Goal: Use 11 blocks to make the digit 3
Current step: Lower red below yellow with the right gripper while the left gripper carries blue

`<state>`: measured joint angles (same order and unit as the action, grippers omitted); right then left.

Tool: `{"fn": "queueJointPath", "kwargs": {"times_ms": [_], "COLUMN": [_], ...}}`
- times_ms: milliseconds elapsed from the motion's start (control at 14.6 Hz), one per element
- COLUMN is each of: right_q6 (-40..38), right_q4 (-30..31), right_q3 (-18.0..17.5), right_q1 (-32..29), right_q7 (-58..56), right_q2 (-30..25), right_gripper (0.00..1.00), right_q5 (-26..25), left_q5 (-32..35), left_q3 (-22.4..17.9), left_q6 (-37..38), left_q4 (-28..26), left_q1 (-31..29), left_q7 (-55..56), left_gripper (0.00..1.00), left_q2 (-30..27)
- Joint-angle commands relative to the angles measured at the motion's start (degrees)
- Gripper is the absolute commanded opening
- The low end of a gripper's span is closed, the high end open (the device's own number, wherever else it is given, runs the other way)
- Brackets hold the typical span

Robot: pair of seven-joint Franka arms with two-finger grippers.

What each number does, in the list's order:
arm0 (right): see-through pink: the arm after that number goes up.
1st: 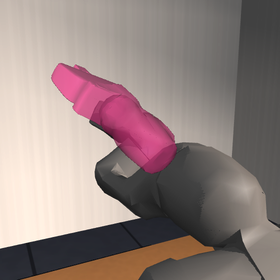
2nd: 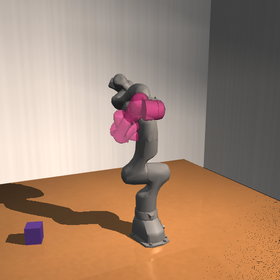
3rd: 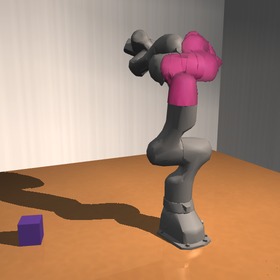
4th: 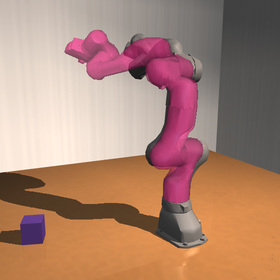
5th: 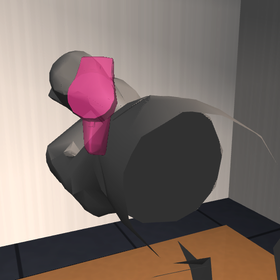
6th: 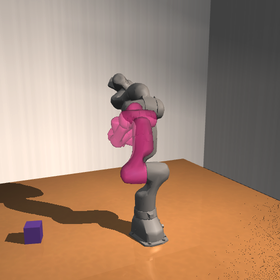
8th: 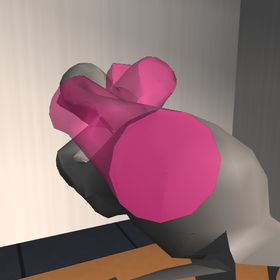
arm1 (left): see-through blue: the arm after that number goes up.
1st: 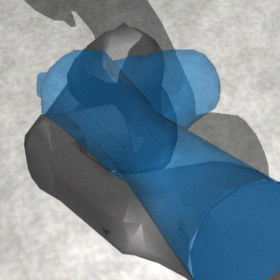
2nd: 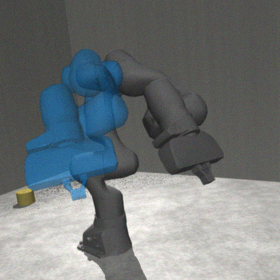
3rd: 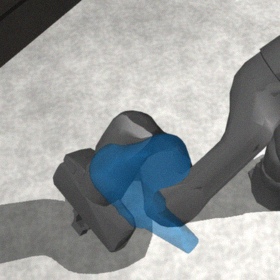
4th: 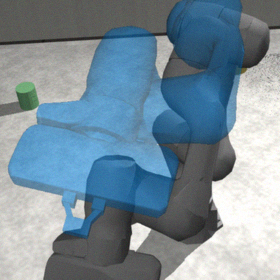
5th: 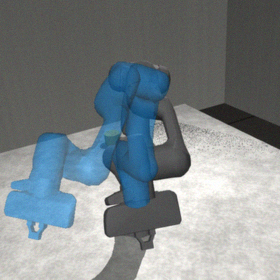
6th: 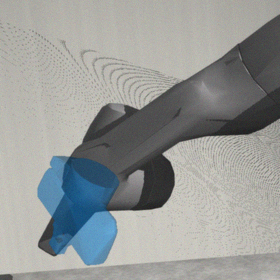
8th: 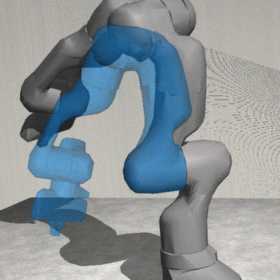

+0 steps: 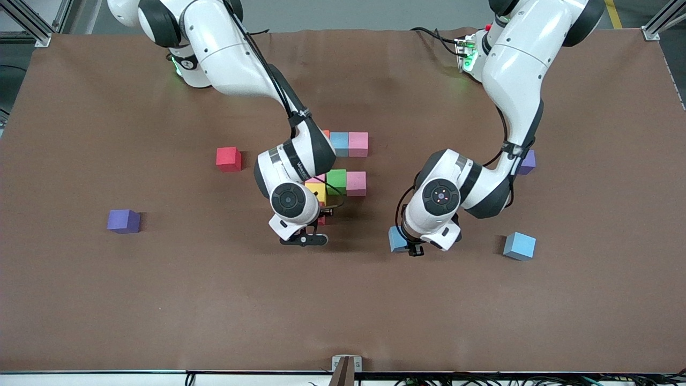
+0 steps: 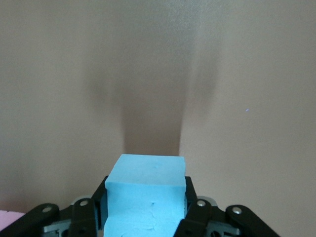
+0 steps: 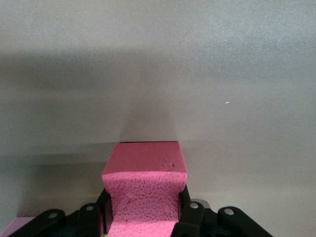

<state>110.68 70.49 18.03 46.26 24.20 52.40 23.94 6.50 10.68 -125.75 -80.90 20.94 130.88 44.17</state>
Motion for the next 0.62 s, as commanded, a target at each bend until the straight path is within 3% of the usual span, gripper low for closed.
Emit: {"fn": "queueJointPath", "kwargs": {"times_ms": [0, 410, 547], "right_q6": [-0.37, -0.37, -0.55], "right_q4": [0.43, 0.17, 0.00], "right_q3": [0.43, 1.04, 3.66], "right_q1": [0.41, -0.20, -0.73], "right_q7": [0.06, 0.06, 0.06], "right_q2": [-0.28, -1.68, -3.61], "right_gripper": [1.00, 1.00, 1.00], "right_q5": [0.76, 0.50, 0.58], "left_q5": [0.18, 0.18, 0.18], "left_q3": [-0.48, -0.48, -0.48], "left_q6": [0.68, 0.59, 0.59], "left_q4": [0.48, 0.48, 0.39], "left_q1": [1.82, 4.46, 4.64], "left_q7": [2.45, 6.58, 8.95], "left_gripper": [0.15, 0.15, 0.15], "left_q2": [-0.40, -0.13, -0.05]}}
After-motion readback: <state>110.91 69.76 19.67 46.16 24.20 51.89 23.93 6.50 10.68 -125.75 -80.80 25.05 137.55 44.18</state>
